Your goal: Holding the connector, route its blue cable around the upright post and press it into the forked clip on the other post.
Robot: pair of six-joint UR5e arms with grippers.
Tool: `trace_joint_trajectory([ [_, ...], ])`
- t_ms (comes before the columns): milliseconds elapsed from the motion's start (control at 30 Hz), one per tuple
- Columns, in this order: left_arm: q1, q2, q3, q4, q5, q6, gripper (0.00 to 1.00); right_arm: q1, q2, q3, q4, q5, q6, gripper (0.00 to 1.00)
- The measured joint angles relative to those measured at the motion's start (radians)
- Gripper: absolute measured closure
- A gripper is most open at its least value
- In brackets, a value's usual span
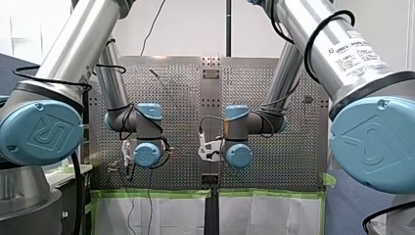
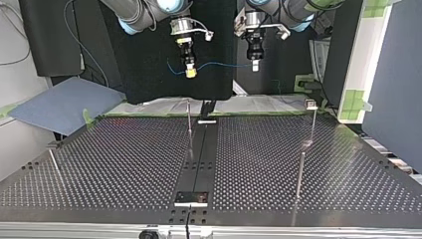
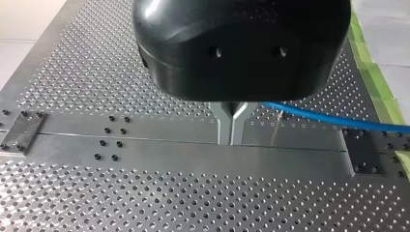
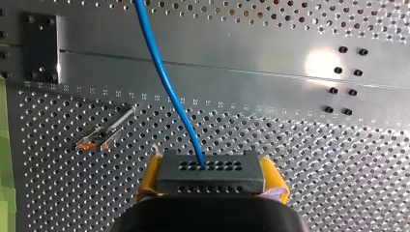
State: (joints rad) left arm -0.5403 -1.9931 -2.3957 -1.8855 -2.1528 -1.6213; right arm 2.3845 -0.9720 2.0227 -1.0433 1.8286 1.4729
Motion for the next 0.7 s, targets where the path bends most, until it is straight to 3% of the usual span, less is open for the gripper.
trace_joint_trajectory([
  [433, 0.002, -0.004, -0.002, 0.003, 0.003, 0.003, 1.00, 0.001, 0.001, -0.001, 0.001, 0.001, 0.001, 1.00],
  [533, 0.001, -0.018, 0.002, 0.022, 0.018, 0.021, 1.00, 0.012, 0.013, -0.013, 0.013, 0.010, 0.013, 1.00],
  [700, -0.006, -0.004, 0.007, 0.020, 0.030, 0.016, 1.00, 0.032, 0.052, -0.052, 0.052, 0.022, 0.052, 1.00],
])
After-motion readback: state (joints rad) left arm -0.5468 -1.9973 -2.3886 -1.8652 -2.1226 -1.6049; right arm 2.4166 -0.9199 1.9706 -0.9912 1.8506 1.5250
